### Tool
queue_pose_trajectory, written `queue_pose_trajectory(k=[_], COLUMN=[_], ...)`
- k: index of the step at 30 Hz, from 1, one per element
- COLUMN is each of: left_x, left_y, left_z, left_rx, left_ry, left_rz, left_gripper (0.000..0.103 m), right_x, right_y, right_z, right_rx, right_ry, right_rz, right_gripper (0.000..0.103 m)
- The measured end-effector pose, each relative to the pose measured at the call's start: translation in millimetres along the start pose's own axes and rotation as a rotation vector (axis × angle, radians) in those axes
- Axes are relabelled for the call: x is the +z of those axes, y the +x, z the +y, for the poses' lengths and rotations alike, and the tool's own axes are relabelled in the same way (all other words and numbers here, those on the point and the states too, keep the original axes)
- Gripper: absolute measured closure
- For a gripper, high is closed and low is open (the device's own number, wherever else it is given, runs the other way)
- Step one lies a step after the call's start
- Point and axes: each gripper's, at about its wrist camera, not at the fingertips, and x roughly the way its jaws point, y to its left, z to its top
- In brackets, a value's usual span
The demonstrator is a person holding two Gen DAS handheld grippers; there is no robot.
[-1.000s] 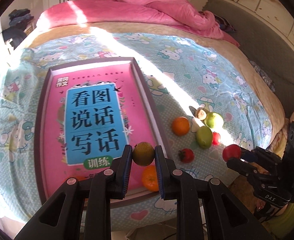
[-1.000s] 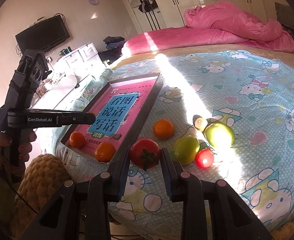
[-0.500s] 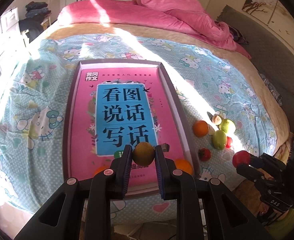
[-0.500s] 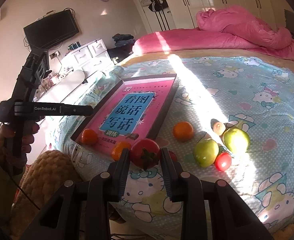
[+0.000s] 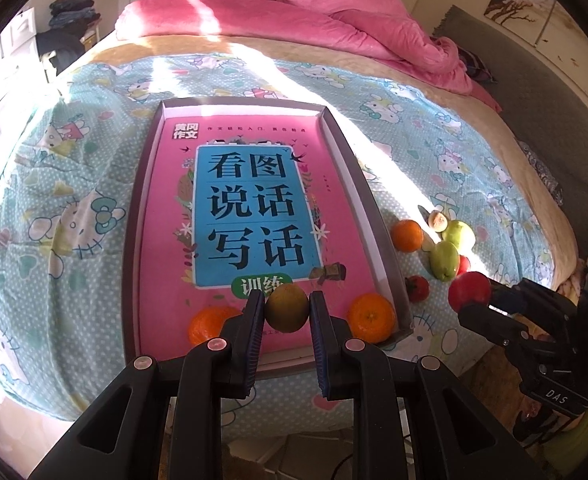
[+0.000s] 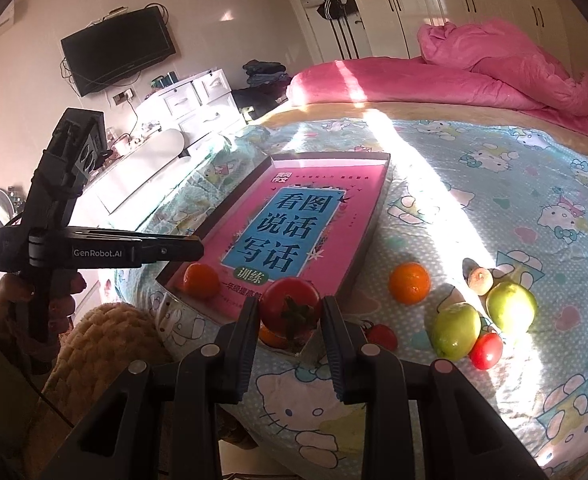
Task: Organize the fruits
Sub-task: 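Lower the brown fruit and tomato toward the workbook beside the oranges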
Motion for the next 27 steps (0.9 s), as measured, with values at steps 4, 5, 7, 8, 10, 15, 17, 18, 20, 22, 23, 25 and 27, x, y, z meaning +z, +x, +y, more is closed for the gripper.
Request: queue_pose_trajectory(k=[4,5,7,8,10,15,17,18,20,22,23,25,27], left_x=[-2,-3,-4,-4,-5,-7,-8,-8,-9,-9,-9,-10,-10], left_y=[6,8,12,14,18,27,30,32,36,39,41,43,45], left_z=[-4,-4,-5,-6,-8,-15,-17,-19,-21,-21,-21,-21,-20], left_rx=[-0.001,-0.005,-0.010,-0.011,-0.015,-0.024,-0.025,-0.023,-0.018,-0.015,-0.016,-0.013,-0.007], left_ry=[0.012,0.012,0.012,0.013,0.015,0.026,0.031,0.037,0.043,0.048,0.049,0.049,0.050], left_rz=[0.010,0.013,0.019,0.022,0.031,0.051,0.058,0.062,0.068,0.074,0.077,0.081,0.085], left_gripper=[0.080,0.080,0.080,0.080,0.080,0.080,0.080,0.080,0.080,0.080,0.080,0.080,0.080], right_x=[3,4,5,6,8,12,14,15,16,17,18,18,19], right_y=[8,9,12,13,17,23,28,30,34,38,40,44,48], right_z=[3,3,4,4,4,3,2,2,2,2,2,2,2], right_rx=[-0.003,-0.004,-0.006,-0.009,-0.011,-0.018,-0.021,-0.023,-0.024,-0.028,-0.032,-0.033,-0.037], right_ry=[-0.008,-0.009,-0.012,-0.013,-0.011,-0.016,-0.015,-0.014,-0.014,-0.018,-0.021,-0.023,-0.023], right_rz=[0.011,0.011,0.015,0.016,0.019,0.022,0.027,0.030,0.036,0.044,0.047,0.052,0.058], right_gripper=[0.071,0.071,0.071,0.071,0.071,0.071,0.071,0.071,0.071,0.071,0.071,0.071,0.071])
